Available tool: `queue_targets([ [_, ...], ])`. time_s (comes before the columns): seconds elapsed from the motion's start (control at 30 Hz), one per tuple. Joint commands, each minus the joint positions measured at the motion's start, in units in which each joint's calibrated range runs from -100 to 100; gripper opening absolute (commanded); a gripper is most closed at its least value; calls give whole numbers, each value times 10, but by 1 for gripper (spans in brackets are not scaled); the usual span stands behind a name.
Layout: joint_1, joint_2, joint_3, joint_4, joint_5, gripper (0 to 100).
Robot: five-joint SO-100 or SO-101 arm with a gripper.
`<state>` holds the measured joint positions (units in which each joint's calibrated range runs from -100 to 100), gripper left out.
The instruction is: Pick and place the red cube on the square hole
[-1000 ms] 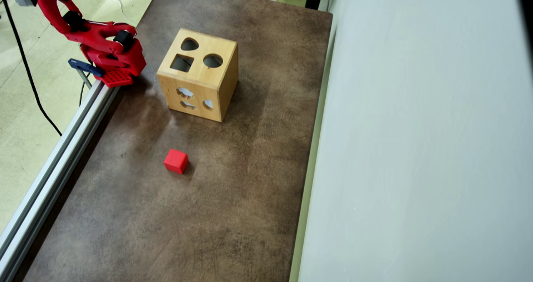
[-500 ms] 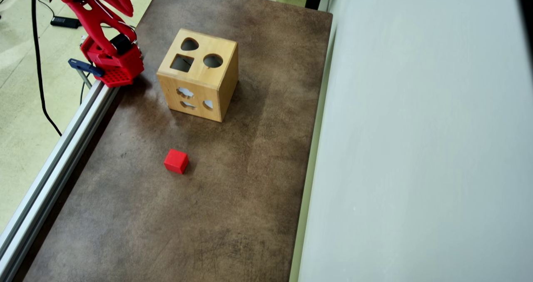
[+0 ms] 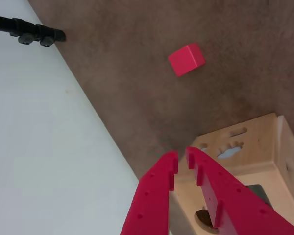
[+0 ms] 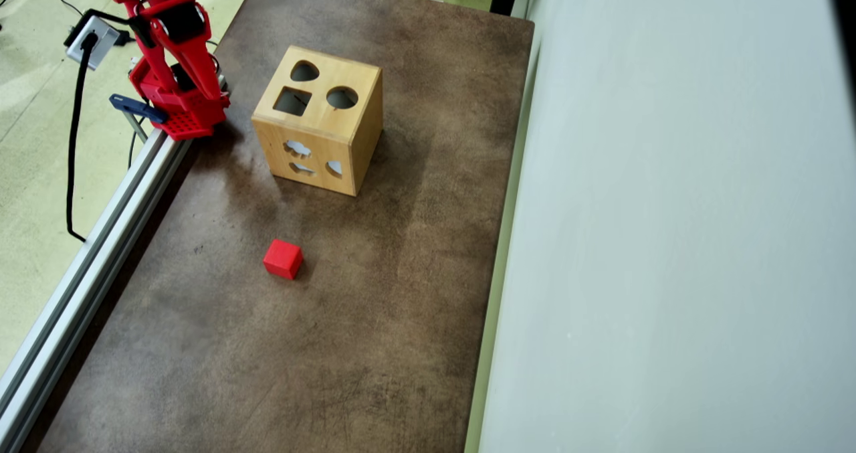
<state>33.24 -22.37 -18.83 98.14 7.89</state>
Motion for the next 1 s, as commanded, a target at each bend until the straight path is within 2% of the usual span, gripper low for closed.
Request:
queue_targets([
  [0.0, 10, 23, -22, -3, 50, 4],
  [0.17, 34, 66, -22, -20, 82, 4],
  [0.53, 55, 182, -22, -217, 135, 4],
  [0.7, 47, 211, -22, -231, 175, 4],
  [0.97, 26, 292, -23, -232, 201, 4],
])
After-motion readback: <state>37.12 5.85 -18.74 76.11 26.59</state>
